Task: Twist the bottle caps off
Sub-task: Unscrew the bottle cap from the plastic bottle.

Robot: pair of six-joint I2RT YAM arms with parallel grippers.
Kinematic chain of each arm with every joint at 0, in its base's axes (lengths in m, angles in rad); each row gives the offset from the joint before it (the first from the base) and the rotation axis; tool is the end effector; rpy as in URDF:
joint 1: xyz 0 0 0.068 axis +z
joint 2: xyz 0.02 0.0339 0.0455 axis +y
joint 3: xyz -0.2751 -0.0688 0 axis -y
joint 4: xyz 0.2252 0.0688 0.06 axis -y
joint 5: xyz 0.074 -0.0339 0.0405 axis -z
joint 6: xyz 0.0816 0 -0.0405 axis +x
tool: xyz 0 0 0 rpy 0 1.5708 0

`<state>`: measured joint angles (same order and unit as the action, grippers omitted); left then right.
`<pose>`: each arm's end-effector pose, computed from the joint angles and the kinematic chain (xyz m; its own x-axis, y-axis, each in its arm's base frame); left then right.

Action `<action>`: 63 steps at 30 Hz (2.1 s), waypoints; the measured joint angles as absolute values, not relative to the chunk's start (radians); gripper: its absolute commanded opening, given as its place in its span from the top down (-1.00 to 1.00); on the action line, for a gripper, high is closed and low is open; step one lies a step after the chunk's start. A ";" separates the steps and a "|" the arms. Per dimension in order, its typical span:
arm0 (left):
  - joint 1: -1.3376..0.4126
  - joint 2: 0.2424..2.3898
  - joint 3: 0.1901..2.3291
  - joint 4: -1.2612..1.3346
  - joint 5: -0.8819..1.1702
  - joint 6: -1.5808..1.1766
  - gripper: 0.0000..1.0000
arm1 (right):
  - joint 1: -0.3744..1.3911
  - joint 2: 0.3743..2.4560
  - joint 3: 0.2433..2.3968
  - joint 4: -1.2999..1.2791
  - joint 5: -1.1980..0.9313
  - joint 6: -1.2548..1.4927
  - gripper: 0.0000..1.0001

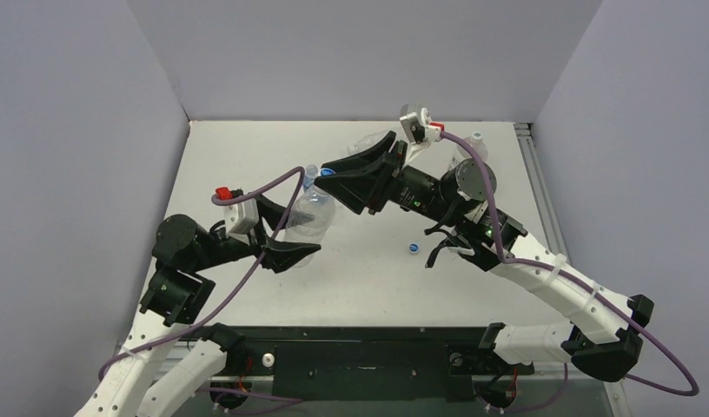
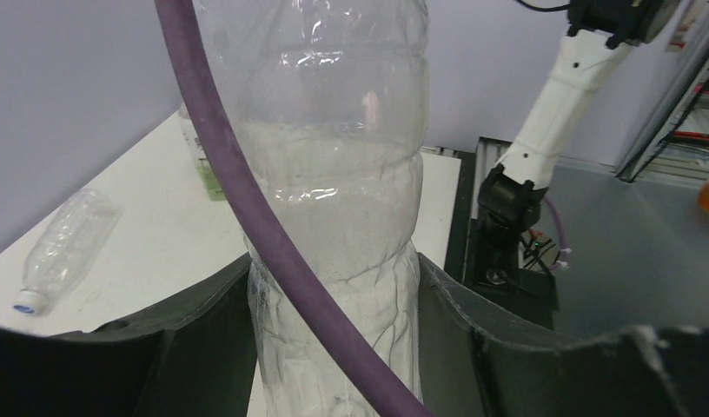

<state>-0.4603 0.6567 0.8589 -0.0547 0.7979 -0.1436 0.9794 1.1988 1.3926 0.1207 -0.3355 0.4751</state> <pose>0.0997 -0.1146 0.4047 -0.0049 -0.1091 -0.9940 0.9537 0.2984 -0.0374 0.1299 0.2417 0.5188 -0.2851 0.3503 -0.8922 -0.9312 0.1195 0.3444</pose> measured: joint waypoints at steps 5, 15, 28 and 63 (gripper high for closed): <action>-0.460 0.650 0.870 -0.026 0.881 -0.200 1.00 | 0.969 1.200 1.393 0.186 -0.479 0.475 0.97; -0.461 0.649 0.870 -0.052 0.833 -0.155 1.00 | 0.958 1.198 1.443 0.067 -0.445 0.411 -0.29; -0.464 0.644 0.786 -0.038 0.445 0.120 1.00 | 1.160 1.285 1.666 -0.215 0.279 0.402 -0.28; -0.471 0.631 0.762 0.008 0.388 0.142 1.00 | 1.160 1.454 1.769 -0.265 0.366 0.429 0.57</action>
<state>-0.4706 0.6312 0.7624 0.0078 0.3882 0.1421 1.1599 1.4536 1.7691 -0.2646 0.3656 0.4290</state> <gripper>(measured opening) 0.522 0.329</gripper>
